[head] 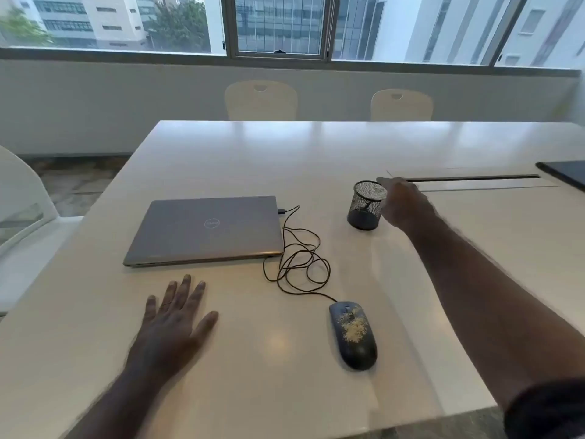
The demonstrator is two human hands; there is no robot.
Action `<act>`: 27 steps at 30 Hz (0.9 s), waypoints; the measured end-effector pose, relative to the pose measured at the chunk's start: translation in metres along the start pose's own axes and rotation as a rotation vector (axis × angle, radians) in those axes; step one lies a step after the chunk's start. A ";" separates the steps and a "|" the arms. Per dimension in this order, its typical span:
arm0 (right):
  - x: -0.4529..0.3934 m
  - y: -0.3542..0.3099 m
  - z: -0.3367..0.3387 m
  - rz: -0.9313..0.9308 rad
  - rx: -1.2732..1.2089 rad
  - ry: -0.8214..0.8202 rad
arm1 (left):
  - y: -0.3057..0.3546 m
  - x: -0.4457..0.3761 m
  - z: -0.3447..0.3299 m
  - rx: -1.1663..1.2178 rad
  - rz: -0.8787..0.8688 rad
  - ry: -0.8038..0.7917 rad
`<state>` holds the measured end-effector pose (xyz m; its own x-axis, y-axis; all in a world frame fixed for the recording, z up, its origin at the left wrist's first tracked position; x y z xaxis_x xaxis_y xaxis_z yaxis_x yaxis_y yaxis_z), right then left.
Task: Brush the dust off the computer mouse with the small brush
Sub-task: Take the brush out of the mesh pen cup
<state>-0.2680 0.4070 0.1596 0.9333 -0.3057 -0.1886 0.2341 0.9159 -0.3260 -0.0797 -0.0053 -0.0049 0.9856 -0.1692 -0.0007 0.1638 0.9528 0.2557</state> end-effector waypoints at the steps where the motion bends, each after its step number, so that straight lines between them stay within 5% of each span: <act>1: -0.004 0.002 -0.001 -0.014 0.003 -0.020 | 0.001 0.000 0.001 -0.002 -0.006 0.000; 17: -0.038 -0.001 -0.022 0.002 0.128 -0.105 | 0.000 0.001 0.001 -0.041 0.004 0.014; 27: -0.064 0.000 -0.045 -0.117 0.078 -0.403 | -0.004 0.000 -0.002 -0.040 0.002 0.019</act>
<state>-0.3405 0.4148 0.1299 0.9272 -0.2974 0.2277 0.3507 0.9027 -0.2493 -0.0803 -0.0083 -0.0078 0.9865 -0.1625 -0.0182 0.1626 0.9626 0.2168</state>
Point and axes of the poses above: each hand's wrist, its own x-axis away from the middle knuckle, its own z-axis out of the back of the hand, y = z × x, the point moved 8 cm from there along -x, towards the middle knuckle, and after that the axes turned 14 degrees about -z, right-handed, at the moved point
